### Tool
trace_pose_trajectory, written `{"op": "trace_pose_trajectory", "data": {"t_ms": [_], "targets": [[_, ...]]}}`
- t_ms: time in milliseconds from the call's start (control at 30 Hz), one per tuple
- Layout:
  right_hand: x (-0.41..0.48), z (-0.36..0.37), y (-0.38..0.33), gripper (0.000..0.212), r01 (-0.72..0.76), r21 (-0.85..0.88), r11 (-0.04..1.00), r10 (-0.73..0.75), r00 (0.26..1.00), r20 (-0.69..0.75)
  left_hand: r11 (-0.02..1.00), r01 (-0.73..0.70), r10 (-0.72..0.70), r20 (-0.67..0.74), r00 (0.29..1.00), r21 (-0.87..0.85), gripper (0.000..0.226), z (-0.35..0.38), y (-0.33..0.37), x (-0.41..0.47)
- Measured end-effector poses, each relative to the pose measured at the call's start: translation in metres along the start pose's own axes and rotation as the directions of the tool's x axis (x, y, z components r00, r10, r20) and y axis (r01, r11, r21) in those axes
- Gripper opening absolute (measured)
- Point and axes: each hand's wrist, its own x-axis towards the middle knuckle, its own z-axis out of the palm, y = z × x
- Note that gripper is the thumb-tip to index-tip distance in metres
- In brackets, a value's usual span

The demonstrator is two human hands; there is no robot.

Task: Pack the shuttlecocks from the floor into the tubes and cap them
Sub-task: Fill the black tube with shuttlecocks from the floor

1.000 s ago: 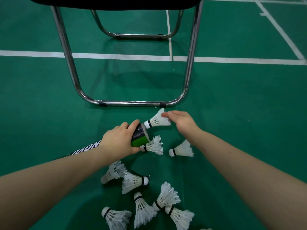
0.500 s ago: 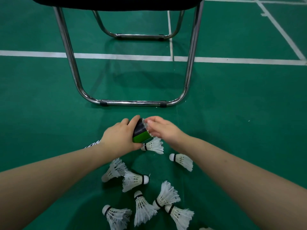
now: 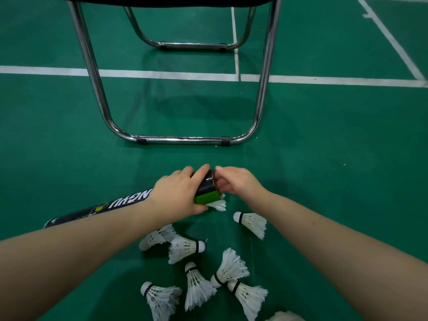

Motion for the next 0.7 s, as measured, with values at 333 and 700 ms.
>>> {"op": "trace_pose_trajectory", "data": {"t_ms": [333, 700], "targets": [[-0.006, -0.006, 0.025, 0.024, -0.158, -0.246, 0.956, 0.187, 0.977, 0.1, 0.988, 0.141, -0.146, 0.088, 0.985, 0.061, 0.093, 0.01, -0.037, -0.019], [0.0, 0.001, -0.005, 0.03, -0.088, -0.019, 0.996, 0.088, 0.996, 0.011, 0.986, 0.164, -0.166, 0.151, 0.975, 0.031, 0.094, 0.02, -0.054, -0.028]]}}
